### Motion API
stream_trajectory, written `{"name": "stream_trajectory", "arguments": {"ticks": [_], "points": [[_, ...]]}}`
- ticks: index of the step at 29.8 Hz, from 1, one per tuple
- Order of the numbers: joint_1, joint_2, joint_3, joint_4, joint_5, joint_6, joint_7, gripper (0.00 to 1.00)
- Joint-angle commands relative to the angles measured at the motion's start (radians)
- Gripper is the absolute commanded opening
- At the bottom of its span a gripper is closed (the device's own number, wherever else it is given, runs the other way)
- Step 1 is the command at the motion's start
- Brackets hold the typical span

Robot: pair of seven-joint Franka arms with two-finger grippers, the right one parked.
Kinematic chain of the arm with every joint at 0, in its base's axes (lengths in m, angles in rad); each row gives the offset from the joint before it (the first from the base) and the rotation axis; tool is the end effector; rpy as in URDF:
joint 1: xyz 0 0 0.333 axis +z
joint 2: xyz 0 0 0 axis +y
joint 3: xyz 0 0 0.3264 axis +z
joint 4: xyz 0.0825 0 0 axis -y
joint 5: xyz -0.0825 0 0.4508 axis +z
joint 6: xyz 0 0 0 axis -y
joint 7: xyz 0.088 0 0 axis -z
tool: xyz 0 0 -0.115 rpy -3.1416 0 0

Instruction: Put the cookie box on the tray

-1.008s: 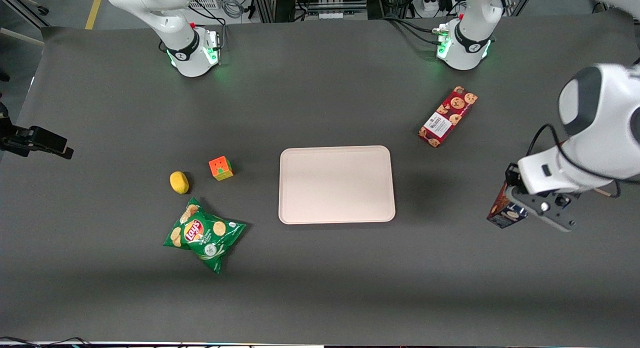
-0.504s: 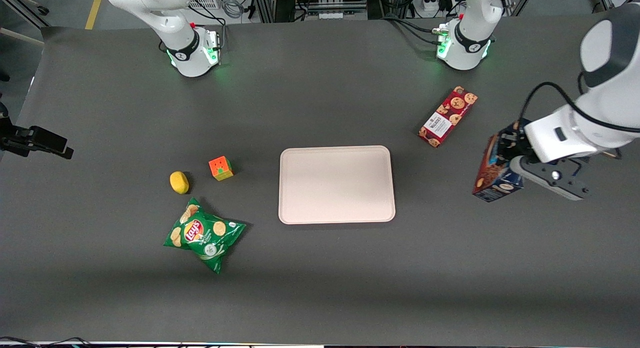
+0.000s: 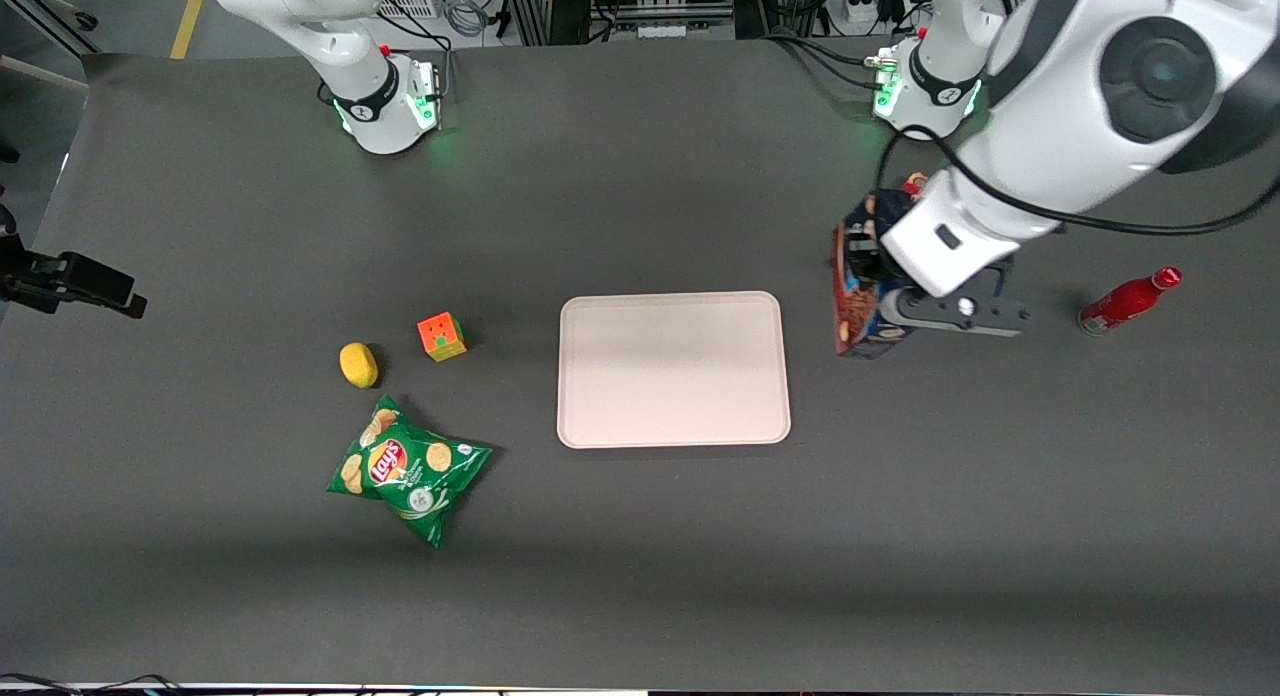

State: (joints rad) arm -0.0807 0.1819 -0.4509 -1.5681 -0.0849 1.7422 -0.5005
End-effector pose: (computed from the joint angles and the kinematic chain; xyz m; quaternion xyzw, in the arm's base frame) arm 0.5941 -0.3352 0.5368 0.9967 -0.0050 -0.0357 0.0731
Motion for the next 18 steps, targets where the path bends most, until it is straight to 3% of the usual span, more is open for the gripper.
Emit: {"name": "stream_trajectory", "arguments": {"ticks": [1,7,18], "points": [[0.004,-0.082,-0.037,-0.248,0.027,0.222,-0.038,0.00],[0.001,-0.052,-0.068,-0.369,0.063,0.425,-0.087,0.00],[-0.002,0.109,-0.115,-0.422,0.362,0.569,-0.326,0.00]]}}
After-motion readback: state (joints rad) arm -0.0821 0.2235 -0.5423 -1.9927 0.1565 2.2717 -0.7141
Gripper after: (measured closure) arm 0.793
